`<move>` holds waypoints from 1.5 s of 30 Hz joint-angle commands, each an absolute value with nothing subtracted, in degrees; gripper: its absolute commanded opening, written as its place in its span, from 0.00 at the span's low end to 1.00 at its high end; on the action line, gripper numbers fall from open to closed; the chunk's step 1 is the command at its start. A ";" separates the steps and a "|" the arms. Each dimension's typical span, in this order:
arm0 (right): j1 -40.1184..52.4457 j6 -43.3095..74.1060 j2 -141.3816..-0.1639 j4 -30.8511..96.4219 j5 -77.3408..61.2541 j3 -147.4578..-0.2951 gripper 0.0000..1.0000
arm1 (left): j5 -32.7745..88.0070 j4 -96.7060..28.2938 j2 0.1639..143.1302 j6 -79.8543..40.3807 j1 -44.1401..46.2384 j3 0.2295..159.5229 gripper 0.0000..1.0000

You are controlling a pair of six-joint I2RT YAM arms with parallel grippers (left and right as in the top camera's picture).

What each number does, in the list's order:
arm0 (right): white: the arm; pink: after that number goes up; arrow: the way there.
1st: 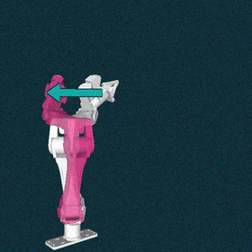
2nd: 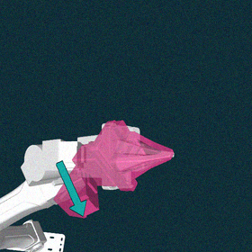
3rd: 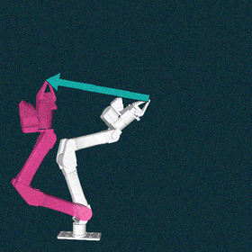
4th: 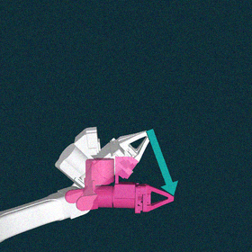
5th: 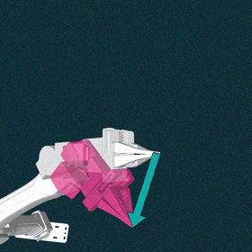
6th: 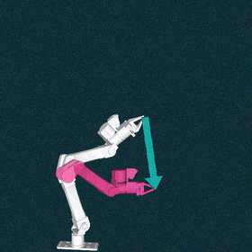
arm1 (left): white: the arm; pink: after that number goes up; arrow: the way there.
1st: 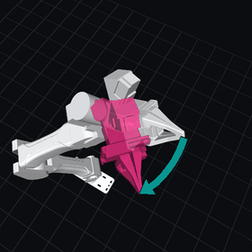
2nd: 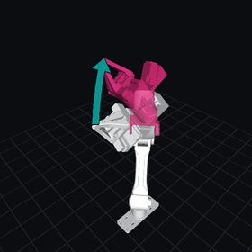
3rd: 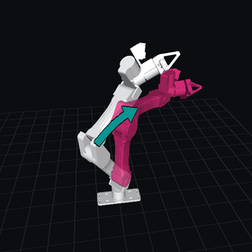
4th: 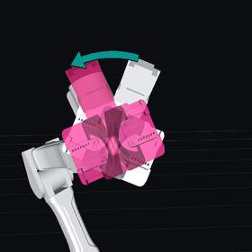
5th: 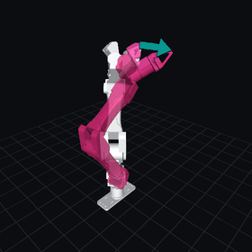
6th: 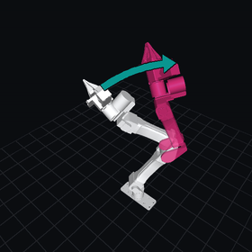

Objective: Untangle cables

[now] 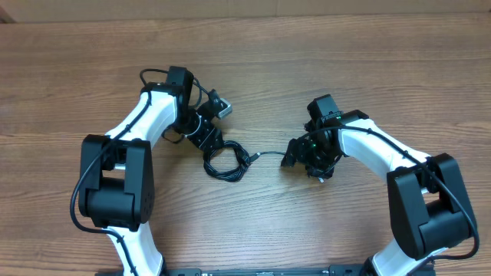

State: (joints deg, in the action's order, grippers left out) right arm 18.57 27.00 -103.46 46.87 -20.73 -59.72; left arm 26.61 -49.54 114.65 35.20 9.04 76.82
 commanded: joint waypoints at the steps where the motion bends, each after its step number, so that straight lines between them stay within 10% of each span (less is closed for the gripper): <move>1: 18.39 26.48 -103.22 46.13 -19.53 -60.07 0.76 | 27.88 -47.77 114.67 36.88 10.09 74.59 0.50; 7: 18.39 26.48 -103.22 46.09 -19.53 -60.07 0.77 | 26.57 -42.70 115.20 36.86 11.31 69.56 0.48; 17: 18.41 26.52 -103.22 45.01 -19.68 -60.07 0.76 | 20.97 -36.45 115.20 24.12 12.01 67.61 0.04; 28: 18.44 28.42 -103.22 38.57 -31.27 -60.05 0.75 | -2.35 -35.59 115.20 -21.02 11.90 67.64 0.04; 38: 22.52 31.90 -103.22 33.34 -30.70 -60.07 0.70 | 7.97 -43.92 115.15 -16.47 10.90 67.79 0.39; 45: 25.93 35.62 -103.20 28.62 -29.63 -60.07 0.49 | 8.38 -49.78 114.93 -13.67 10.90 74.76 0.41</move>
State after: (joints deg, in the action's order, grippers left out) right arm 24.69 33.69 -103.46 30.22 -29.95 -59.72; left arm 10.15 -48.86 112.57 -16.32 11.35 72.34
